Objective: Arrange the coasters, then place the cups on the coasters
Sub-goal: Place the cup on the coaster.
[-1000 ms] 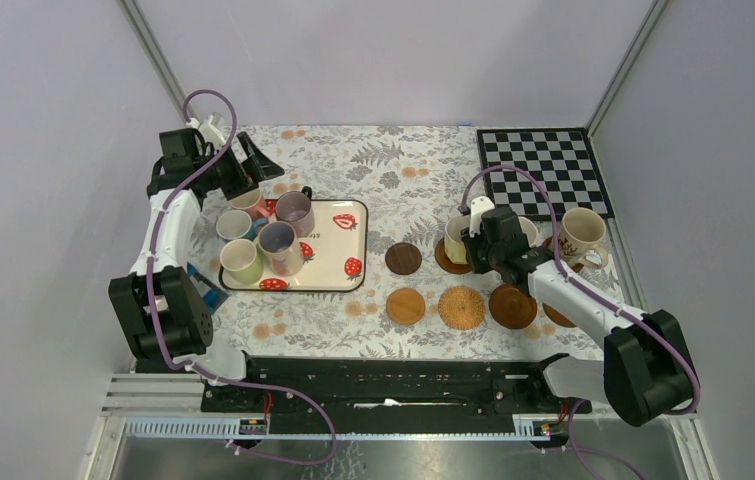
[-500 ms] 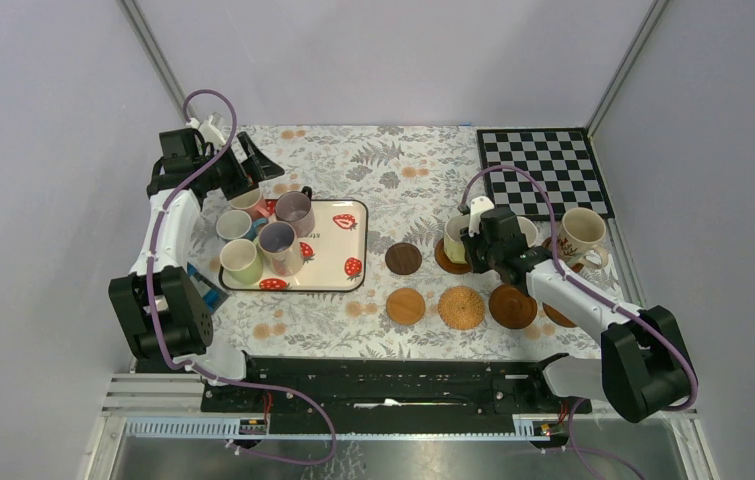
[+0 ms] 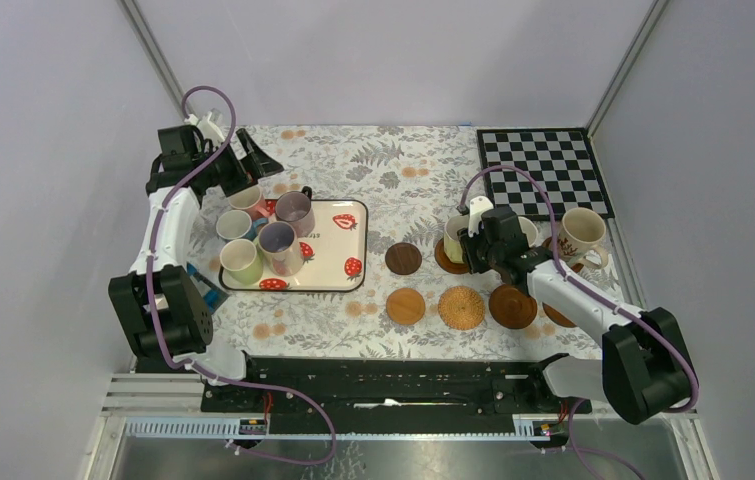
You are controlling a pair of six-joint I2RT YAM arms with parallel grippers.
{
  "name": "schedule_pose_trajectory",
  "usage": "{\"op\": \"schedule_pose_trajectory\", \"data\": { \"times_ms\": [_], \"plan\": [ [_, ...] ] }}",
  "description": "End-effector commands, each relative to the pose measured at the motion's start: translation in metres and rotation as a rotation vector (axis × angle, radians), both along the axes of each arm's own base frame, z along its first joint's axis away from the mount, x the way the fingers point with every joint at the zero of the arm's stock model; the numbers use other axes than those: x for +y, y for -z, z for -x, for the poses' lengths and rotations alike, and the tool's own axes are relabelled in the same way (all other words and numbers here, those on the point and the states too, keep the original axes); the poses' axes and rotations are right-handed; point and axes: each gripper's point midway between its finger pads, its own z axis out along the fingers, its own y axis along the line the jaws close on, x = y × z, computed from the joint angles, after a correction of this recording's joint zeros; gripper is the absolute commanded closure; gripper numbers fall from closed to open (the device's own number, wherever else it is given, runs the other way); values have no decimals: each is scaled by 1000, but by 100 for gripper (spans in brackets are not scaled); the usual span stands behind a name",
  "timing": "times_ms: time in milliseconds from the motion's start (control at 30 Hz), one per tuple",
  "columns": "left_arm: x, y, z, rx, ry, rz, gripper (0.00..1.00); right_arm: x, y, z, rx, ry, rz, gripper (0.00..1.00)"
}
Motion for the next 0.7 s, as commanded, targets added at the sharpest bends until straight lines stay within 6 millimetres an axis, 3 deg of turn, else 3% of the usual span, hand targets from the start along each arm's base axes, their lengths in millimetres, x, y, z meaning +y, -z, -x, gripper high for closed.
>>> {"op": "schedule_pose_trajectory", "data": {
  "times_ms": [0,667],
  "plan": [
    [-1,-23,-10,-78,18,-8,1,5,-19,-8,-72,-38,-19,61],
    [-2,-21,-10,-74,24,-3,1,-5,-19,3,-65,-82,50,50]
  ]
}}
